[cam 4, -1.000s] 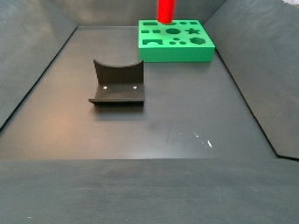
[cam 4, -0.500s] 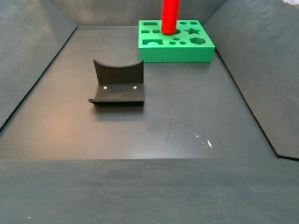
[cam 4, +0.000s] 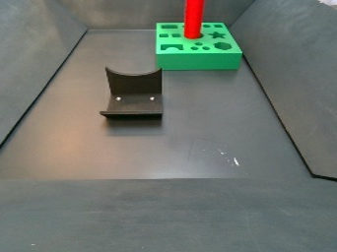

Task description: Insert the round object.

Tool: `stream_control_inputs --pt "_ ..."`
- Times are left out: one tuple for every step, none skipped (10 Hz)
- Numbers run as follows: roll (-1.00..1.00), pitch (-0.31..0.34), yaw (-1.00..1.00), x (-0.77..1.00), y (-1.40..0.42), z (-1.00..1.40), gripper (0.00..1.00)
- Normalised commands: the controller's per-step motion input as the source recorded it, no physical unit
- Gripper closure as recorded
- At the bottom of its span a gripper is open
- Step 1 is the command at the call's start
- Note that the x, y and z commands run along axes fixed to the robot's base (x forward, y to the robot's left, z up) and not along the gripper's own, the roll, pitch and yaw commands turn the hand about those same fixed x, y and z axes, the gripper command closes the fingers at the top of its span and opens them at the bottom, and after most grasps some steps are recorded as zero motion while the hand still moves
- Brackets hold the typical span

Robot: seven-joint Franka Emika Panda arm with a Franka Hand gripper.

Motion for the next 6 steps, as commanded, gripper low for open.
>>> stream_control_inputs --pt "0.03 0.0 0.0 -0.13 -0.16 -0.08 1.0" --pt "0.02 0.0 0.0 -0.08 -0.2 -0.11 1.0" --pt "0.06 0.0 0.0 -0.03 -0.13 -0.13 1.0" --pt "0.1 0.0 0.0 -0.04 -0.07 -0.14 1.0" --pt "0.08 0.0 0.01 0.0 0.0 -0.27 1.0" --pt "0.1 0.0 0.0 0.01 0.0 -0.31 1.0"
